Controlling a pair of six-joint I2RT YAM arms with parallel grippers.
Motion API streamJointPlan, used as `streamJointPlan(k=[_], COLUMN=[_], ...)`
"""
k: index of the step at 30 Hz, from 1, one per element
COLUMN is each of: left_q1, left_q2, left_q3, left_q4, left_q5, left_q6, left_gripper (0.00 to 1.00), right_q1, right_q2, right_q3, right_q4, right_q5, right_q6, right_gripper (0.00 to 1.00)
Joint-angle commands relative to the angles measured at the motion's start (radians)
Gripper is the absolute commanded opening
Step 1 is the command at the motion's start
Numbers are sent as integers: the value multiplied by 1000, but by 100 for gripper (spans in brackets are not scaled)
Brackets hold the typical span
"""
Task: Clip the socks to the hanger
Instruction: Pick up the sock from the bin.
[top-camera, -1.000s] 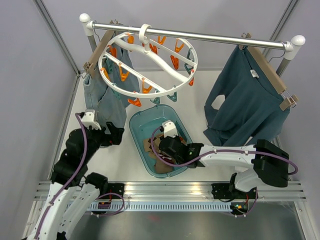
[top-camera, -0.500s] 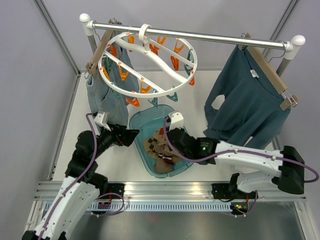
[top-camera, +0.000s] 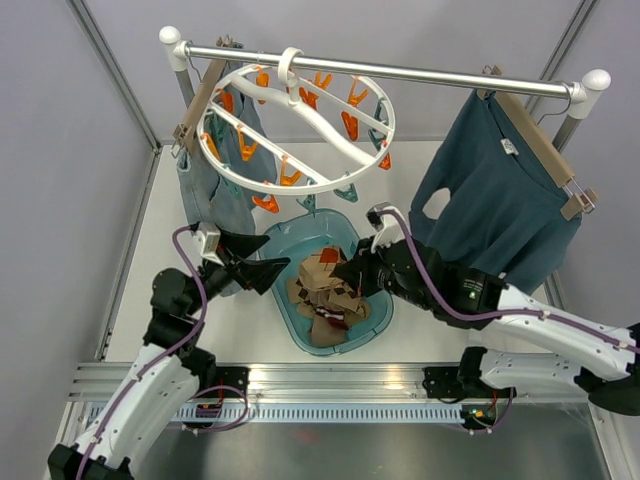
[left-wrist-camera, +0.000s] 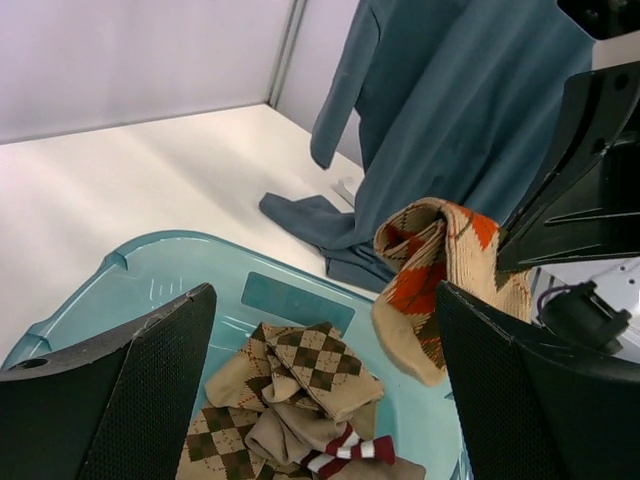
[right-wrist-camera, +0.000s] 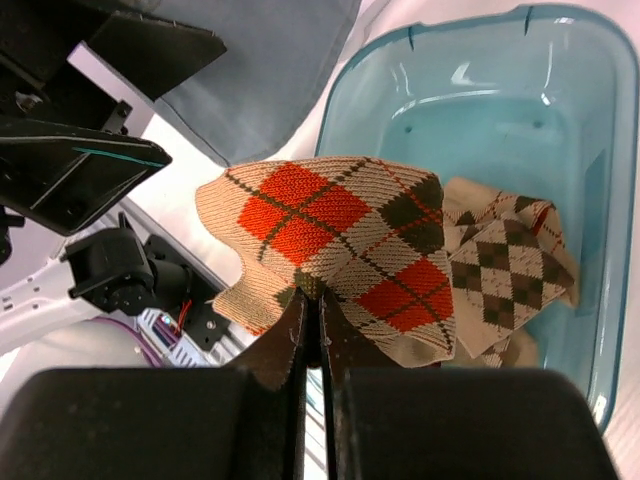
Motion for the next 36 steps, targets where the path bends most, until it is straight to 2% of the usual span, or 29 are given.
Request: streamJointPlan(k=[1,6,10,14,21,28,36], left_q1=[-14,-34,-42,-43,-58,-123,-209], left_q2=[20,20,12,-1,47,97,155], left_q3=[33,32,18,16,55,91,118], left_q4=[88,65,86,88,127,137,107], left_q5=[55,98,110,110,225,236,185], left_q6=[48,93,105,114,72,47,79], left_gripper=[93,93,91,84,79,79,79], right_q1=[-2,-3,-11,-31,-40,-42,-42], right_q2=[36,51,51,27,17,24,33], right_q3=[26,3,43,75,95,75,72], right_q4=[-27,47,27,1,-28,-14,-13], right_q5=[-48,-82,-93,-129,-130,-119,-117], right_q6=[27,47,59,72,61,52,41], right_gripper=[5,6,6,6,5,2,1])
